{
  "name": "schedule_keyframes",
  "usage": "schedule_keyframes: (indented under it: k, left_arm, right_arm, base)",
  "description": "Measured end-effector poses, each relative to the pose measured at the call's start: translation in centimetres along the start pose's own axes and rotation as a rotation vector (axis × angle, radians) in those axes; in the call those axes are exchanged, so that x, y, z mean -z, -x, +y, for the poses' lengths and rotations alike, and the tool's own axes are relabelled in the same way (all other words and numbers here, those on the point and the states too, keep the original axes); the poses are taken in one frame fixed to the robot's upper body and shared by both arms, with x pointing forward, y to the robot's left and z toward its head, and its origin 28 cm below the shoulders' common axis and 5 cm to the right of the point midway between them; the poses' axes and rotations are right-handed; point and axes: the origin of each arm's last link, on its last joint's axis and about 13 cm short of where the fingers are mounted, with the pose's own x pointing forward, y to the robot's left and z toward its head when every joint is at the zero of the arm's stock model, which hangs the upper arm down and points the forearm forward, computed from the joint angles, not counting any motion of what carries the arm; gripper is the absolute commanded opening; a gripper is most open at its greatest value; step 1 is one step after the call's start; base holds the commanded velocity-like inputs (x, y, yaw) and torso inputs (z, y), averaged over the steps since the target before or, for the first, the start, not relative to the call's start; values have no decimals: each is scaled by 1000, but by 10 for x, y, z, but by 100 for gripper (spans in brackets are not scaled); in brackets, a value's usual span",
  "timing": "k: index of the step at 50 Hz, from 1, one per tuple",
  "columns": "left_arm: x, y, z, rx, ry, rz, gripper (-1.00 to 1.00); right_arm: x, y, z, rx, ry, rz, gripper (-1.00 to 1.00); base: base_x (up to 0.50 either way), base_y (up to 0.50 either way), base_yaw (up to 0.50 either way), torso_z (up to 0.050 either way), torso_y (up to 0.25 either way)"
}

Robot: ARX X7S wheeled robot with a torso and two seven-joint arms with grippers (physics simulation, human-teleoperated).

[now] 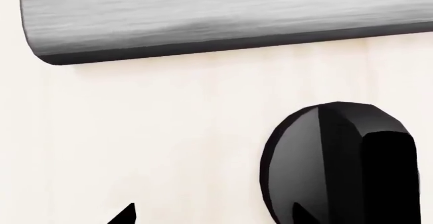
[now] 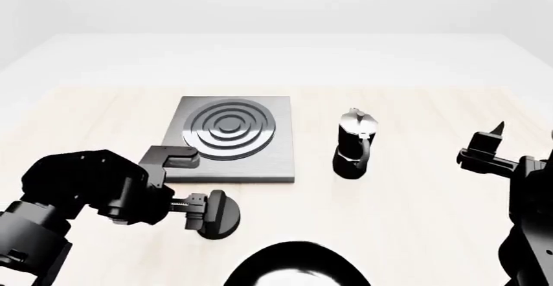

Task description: Turn on the stove and put the frying pan on it.

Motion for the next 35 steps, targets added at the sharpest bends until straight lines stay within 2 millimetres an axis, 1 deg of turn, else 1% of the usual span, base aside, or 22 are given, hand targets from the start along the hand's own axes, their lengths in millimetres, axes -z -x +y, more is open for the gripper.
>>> schedule_keyframes:
  k: [26,35]
  left_arm:
    - [-2,1,-6,5,-76,13,100]
    - [0,1,-12,60,-87,22,100]
  right_arm:
    - [0,0,0,-1,-1,1,100]
    - [-1,0,0,-2,-2,-2,100]
  base:
    - [0,0,0,-1,0]
    - [0,0,0,0,0]
